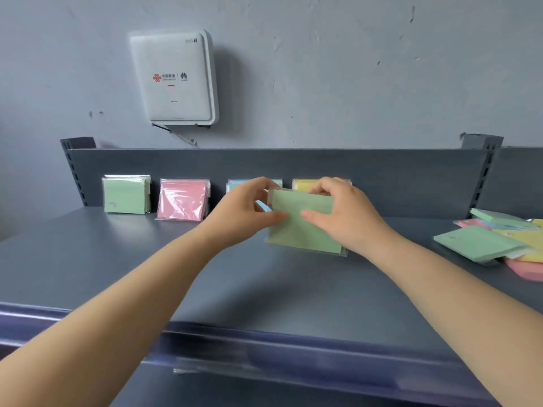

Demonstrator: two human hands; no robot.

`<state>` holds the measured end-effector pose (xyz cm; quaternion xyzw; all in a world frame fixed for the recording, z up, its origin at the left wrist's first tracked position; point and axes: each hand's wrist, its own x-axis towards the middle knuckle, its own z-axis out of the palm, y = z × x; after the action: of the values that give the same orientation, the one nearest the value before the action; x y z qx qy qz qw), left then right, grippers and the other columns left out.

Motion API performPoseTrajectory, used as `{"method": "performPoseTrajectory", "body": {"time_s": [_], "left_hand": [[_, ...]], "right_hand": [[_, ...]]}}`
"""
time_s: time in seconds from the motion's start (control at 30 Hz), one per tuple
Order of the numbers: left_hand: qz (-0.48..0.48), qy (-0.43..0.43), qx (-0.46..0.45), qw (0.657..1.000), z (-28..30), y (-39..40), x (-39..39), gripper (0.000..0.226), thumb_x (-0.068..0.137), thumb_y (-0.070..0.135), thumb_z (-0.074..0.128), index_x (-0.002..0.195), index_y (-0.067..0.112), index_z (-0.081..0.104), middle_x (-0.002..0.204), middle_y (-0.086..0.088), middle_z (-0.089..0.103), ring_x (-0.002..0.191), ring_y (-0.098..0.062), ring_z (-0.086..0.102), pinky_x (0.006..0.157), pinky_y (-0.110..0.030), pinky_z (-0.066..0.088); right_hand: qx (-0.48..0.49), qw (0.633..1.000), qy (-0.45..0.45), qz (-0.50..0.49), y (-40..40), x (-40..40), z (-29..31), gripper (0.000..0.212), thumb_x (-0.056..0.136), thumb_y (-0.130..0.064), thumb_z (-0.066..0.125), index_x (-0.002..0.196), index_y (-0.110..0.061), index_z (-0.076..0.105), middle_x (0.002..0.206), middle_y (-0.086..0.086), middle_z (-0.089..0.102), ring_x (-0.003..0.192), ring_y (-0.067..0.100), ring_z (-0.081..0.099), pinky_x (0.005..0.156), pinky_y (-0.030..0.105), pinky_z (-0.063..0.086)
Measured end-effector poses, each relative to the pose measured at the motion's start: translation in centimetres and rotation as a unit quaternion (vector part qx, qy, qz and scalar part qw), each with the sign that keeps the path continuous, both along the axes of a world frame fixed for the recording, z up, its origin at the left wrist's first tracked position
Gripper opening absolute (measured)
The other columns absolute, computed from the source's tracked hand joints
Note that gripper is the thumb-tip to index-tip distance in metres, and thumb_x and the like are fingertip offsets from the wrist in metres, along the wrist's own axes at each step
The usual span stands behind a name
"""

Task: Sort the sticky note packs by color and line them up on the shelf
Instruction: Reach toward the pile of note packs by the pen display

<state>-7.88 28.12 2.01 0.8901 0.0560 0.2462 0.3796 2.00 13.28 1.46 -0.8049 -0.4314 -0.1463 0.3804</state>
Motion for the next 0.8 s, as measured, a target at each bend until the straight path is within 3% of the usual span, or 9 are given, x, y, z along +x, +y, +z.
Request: {"method": "performPoseTrajectory", "body": {"time_s": [0.07, 0.2, 0.27, 0.47, 0.63, 0.8], "left_hand": [[0.010, -0.013, -0.005, 1.000, -0.2, 1.7, -1.3, 0.020, 0.081, 0.009, 0.069, 0.097, 0.015, 0.058, 0.087, -0.004, 0.066, 0.063, -0.017, 0.061, 0.064, -0.022, 0.047], [0.032, -0.013, -0.002, 0.999, -0.4, 6.1, -3.4, 0.020, 0.080, 0.005, 0.070, 0.094, 0.012, 0.057, 0.076, 0.001, 0.063, 0.052, -0.005, 0.058, 0.046, -0.007, 0.038], [0.042, -0.012, 0.017, 0.999, -0.5, 8.9, -4.4, 0.018, 0.080, 0.006, 0.070, 0.091, 0.013, 0.057, 0.075, 0.005, 0.063, 0.050, -0.001, 0.057, 0.045, -0.005, 0.037], [0.050, 0.013, 0.048, 0.998, 0.1, 18.5, -7.5, 0.017, 0.079, 0.006, 0.071, 0.090, 0.002, 0.058, 0.074, 0.004, 0.065, 0.051, -0.005, 0.061, 0.057, -0.016, 0.046], [0.050, 0.038, 0.061, 0.996, 1.2, 26.3, -9.4, 0.016, 0.078, 0.008, 0.073, 0.078, 0.004, 0.057, 0.076, -0.001, 0.066, 0.046, -0.001, 0.060, 0.046, -0.008, 0.041], [0.063, 0.068, 0.098, 0.991, 0.9, 32.3, -9.6, 0.020, 0.076, 0.013, 0.075, 0.071, 0.008, 0.056, 0.065, 0.003, 0.066, 0.044, -0.001, 0.058, 0.053, -0.022, 0.042]], "right_hand": [[0.000, 1.000, -0.001, 0.016, 1.7, -1.1, 0.4, 0.031, 0.082, -0.021, 0.069, 0.110, -0.013, 0.058, 0.105, -0.007, 0.050, 0.106, 0.010, 0.047, 0.074, 0.013, 0.027], [-0.059, 0.998, 0.005, 0.026, 6.3, -2.7, 0.5, 0.035, 0.084, -0.014, 0.061, 0.118, -0.012, 0.052, 0.127, 0.001, 0.052, 0.122, 0.015, 0.044, 0.083, 0.015, 0.029], [-0.091, 0.995, 0.018, 0.020, 8.8, -3.2, 0.5, 0.037, 0.084, -0.009, 0.056, 0.120, -0.013, 0.050, 0.130, 0.002, 0.050, 0.123, 0.016, 0.044, 0.083, 0.016, 0.030], [-0.110, 0.990, 0.082, 0.017, 17.1, -5.4, 1.0, 0.023, 0.080, -0.012, 0.067, 0.101, -0.015, 0.058, 0.104, -0.001, 0.055, 0.086, 0.013, 0.047, 0.059, 0.018, 0.036], [-0.114, 0.991, 0.074, 0.006, 24.5, -7.6, 1.4, 0.030, 0.082, -0.014, 0.066, 0.110, -0.008, 0.058, 0.109, 0.002, 0.054, 0.082, 0.017, 0.047, 0.071, 0.021, 0.035], [-0.125, 0.990, 0.062, -0.016, 30.2, -8.3, 1.0, 0.028, 0.082, -0.013, 0.066, 0.109, -0.010, 0.059, 0.111, 0.001, 0.057, 0.090, 0.012, 0.044, 0.070, 0.019, 0.030]]}}
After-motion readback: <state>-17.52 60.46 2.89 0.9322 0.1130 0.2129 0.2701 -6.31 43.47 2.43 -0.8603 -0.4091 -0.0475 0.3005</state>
